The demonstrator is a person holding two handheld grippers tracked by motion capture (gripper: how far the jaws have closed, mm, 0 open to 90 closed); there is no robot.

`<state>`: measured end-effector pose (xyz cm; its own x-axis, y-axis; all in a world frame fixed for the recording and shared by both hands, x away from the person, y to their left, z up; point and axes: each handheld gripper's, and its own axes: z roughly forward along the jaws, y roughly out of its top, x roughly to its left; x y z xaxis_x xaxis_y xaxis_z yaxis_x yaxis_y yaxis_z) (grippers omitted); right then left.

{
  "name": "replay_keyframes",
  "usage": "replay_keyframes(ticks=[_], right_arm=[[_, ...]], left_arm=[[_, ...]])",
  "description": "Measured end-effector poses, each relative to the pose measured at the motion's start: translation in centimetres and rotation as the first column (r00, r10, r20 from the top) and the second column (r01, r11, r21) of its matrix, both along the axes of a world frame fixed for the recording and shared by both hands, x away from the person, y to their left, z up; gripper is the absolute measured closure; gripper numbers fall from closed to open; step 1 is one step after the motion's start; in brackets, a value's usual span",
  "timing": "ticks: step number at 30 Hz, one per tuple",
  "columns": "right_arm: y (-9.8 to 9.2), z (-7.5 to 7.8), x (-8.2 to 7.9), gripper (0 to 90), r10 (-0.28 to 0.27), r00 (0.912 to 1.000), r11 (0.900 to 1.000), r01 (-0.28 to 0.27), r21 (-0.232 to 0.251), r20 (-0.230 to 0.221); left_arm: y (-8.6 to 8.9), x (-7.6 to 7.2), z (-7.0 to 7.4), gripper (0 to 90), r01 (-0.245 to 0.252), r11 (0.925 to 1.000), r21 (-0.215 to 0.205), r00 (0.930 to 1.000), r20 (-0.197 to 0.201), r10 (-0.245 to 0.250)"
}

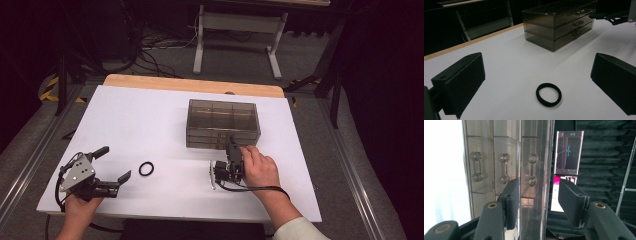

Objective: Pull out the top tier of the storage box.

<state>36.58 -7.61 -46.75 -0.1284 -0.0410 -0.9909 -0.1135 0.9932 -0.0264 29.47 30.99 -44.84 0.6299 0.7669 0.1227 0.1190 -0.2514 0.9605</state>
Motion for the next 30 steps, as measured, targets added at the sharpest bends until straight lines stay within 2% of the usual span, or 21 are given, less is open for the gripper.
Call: replay_keyframes(ticks=[2,15,23,28,29,30], right_arm=[[0.0,-0.1,0.2,53.5,-0.005,1.0000,1.000,0.005,-0.004,0.000],[0.5,-1.1,1.5,60.2,-0.052,0.9985,0.997,0.053,-0.050,0.016],[0.7,-1.4,1.7,70.7,-0.050,0.9971,0.997,0.053,-0.062,0.057],[0.9,-1.4,1.8,78.4,-0.052,0.9971,0.997,0.055,-0.062,0.055],[0.9,-1.4,1.8,79.5,-0.053,0.9973,0.996,0.056,-0.063,0.051],[0.9,-1.5,1.8,79.6,-0.050,0.9972,0.997,0.053,-0.064,0.056]], left_arm=[[0.0,0.0,0.0,0.4,-0.011,0.9999,0.000,0.9999,0.004,0.011],[0.0,0.0,0.0,0.5,-0.001,1.0000,-0.006,1.0000,-0.007,0.001],[0.0,0.0,0.0,0.4,0.006,1.0000,-0.001,1.0000,-0.004,-0.006],[0.0,0.0,0.0,0.4,-0.010,0.9999,0.004,1.0000,0.003,0.010],[0.0,0.0,0.0,0.4,0.005,1.0000,0.001,1.0000,-0.004,-0.005],[0.0,0.0,0.0,0.5,-0.011,0.9999,0.003,0.9999,0.003,0.011]])
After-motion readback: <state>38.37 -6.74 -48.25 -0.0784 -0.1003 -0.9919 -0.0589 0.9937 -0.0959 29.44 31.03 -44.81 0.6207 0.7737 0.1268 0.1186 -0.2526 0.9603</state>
